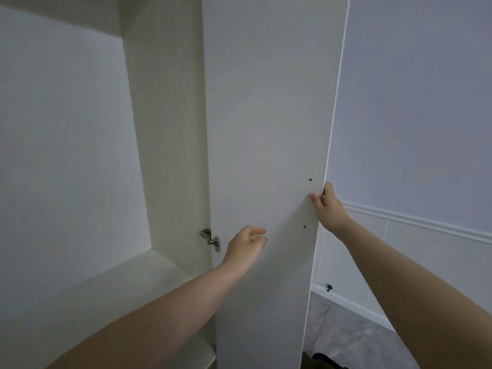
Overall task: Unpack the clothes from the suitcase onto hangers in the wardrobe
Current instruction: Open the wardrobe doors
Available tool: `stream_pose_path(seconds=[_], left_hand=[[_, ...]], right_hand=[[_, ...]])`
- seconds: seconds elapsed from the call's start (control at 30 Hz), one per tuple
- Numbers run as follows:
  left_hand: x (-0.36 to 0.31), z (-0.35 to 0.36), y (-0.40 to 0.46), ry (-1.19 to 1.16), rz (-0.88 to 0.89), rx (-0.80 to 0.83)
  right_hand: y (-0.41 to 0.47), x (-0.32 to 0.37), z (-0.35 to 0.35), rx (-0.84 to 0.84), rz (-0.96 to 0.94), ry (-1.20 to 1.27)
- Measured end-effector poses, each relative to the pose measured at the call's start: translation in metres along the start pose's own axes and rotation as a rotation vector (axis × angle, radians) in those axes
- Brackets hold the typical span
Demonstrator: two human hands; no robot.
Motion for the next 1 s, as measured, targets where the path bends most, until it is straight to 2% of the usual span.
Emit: stream_pose_path(seconds=[0.17, 0.4, 0.53, 0.8, 1.0], left_hand=[[0.009, 0.004, -0.002, 0.034, -0.002, 0.044], [0.02, 0.009, -0.009, 0.04, 0.001, 0.078], [0.041, 0.029, -0.015, 0.091, -0.025, 0.13], [0.094, 0.104, -0.039, 0.209, -0.073, 0.286], [0.102, 0.163, -0.05, 0.243, -0.089, 0.36]], right_hand=[[-0.011, -0.01, 0.002, -0.031, 0.082, -0.045], [-0.111, -0.079, 0.029, 0.227, 0.308, -0.086], [-0.162, -0.099, 0.026, 0.287, 0.41, -0.103], [-0.241, -0.116, -0.025, 0.168, 0.483, -0.089], [-0.282, -0.144, -0.074, 0.109, 0.557, -0.105]])
Point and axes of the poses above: each hand's wrist, its own y-axis towards the middle knuckle, its own z-axis out of the palm, x = y × z, the point moved 10 cm from there along y, towards the middle knuckle, and after that the axes turned 10 degrees about -z, right-handed, at the moved point
